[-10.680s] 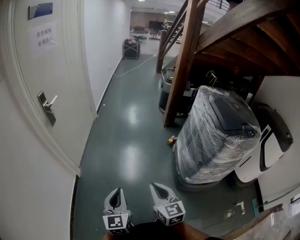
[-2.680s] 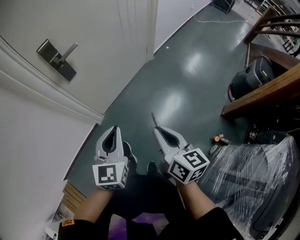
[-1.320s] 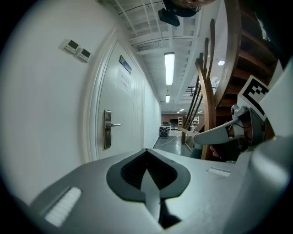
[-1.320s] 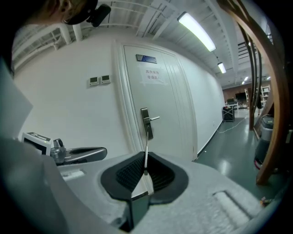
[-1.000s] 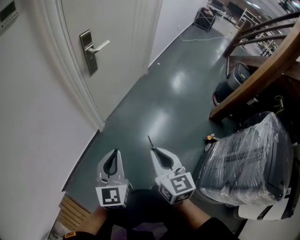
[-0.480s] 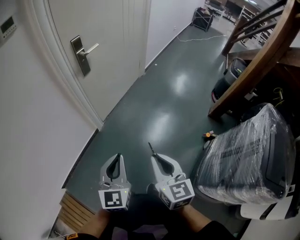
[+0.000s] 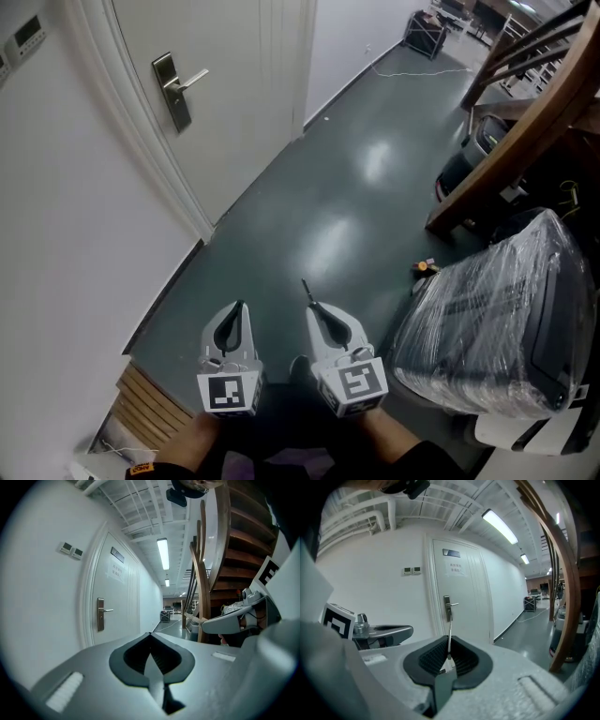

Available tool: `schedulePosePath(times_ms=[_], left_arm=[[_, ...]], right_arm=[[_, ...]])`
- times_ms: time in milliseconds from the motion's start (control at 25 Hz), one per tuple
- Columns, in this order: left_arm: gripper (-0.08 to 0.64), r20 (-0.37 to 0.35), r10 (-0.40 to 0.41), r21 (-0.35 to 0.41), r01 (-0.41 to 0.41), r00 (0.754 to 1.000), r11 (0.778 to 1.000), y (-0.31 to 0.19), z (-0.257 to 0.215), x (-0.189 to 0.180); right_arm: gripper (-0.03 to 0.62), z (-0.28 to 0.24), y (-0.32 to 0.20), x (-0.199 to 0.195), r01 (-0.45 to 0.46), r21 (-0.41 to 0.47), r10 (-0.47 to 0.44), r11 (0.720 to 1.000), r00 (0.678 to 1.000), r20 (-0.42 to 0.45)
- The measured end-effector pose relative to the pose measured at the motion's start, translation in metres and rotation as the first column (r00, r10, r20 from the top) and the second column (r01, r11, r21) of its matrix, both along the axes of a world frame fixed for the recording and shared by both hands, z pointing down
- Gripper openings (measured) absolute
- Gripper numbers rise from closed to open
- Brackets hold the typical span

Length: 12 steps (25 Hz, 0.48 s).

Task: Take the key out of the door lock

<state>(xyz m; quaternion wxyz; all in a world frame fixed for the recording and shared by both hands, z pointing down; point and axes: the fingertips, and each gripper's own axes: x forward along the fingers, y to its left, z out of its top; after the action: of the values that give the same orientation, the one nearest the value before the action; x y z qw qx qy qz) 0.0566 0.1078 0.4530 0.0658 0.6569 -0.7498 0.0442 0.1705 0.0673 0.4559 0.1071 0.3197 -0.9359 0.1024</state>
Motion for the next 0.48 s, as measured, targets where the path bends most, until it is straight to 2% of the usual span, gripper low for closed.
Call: schedulePosePath(times_ms=[200,360,480], left_arm=[[0.018,-0.003,-0.026,-0.002,0.026,1.000,1.000,0.003,-0.001,-0.005],[0.018,0.014,-0.017,0.022,0.017,1.000,1.000,0.001,-0.001,-0.009],[0.018,0.009,-0.041,-0.002,0.041,0.999,0.999,0.000,-0.006,-0.016]], right_arm=[[0.014,-0.003,-0.004,0.000,-0.018,-0.022,0.018,1.000,1.000,-0.012],[0.014,-0.002,-0.005,-0.007,0.008,-0.006,-0.008,1.000,1.000,-0.001],[0.014,0.000,-0.007,-0.012,0.030,0.017,-0.030,0.999,0.999,0.013]])
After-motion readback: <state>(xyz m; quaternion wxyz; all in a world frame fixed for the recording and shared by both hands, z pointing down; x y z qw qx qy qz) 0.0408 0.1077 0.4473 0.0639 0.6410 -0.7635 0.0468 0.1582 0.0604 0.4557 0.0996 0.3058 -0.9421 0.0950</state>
